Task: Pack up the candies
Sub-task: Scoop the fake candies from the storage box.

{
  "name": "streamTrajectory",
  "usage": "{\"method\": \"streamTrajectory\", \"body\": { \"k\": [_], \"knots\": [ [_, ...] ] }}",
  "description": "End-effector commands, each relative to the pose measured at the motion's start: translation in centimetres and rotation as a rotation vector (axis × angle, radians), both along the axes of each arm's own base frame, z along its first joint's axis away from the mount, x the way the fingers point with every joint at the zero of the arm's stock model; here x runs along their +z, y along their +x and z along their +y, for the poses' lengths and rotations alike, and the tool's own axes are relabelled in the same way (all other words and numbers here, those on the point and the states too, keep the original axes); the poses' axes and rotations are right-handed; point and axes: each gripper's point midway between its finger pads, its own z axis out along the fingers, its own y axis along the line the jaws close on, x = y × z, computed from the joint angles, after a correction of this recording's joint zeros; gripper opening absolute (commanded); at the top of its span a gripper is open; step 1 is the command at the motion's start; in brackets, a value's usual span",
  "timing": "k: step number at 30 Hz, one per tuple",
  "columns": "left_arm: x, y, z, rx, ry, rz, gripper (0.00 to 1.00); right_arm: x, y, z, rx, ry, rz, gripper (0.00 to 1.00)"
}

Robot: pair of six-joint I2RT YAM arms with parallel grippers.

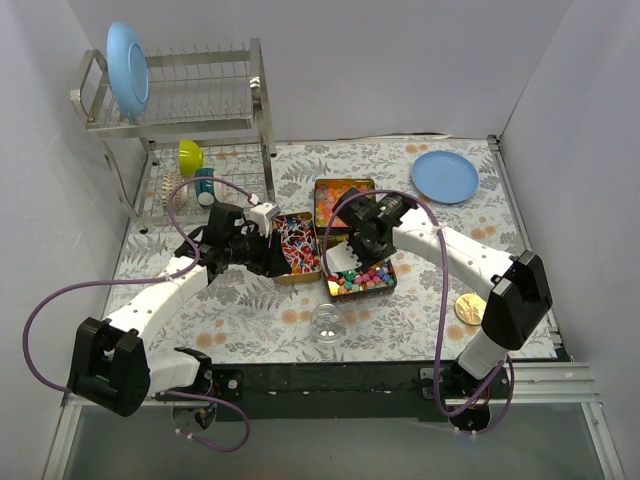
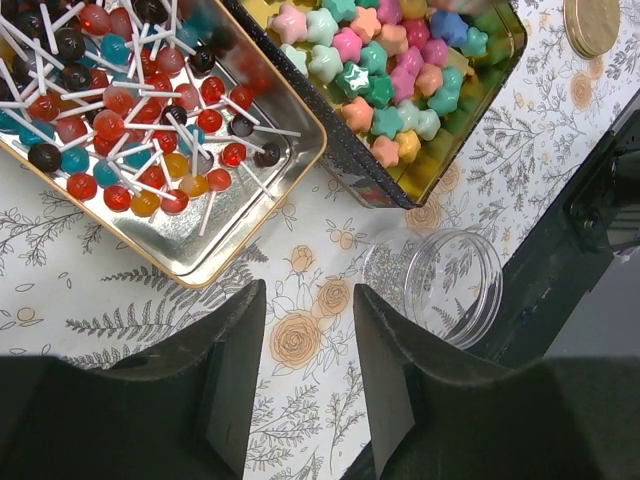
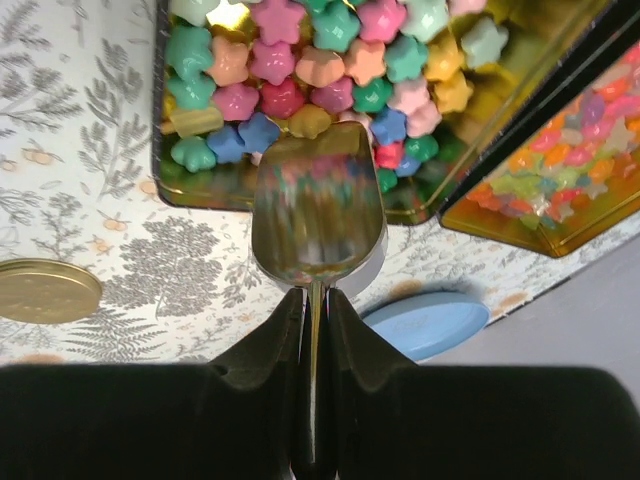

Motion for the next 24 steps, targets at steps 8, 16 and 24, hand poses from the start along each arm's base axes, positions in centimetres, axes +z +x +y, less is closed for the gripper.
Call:
{"method": "streamTrajectory", "body": {
  "k": [8, 16, 24],
  "knots": [
    [0.4, -1.1, -0.4, -0.027, -0.048, -0.01, 0.41, -0.1, -4.0, 1.9, -0.102, 0.069, 0.132, 0.01],
    [-1.3, -1.4, 0.1, 0.026, -0.023, 0.04, 0.41, -2.2, -2.7, -2.6, -0.187, 0.018, 0.135, 0.01],
    [-2.4, -0.8, 1.1, 0.14, 0.024, 0.082, 0.41, -4.1, -2.4, -4.4, -0.273, 0.028, 0.214, 0.01]
  ]
}}
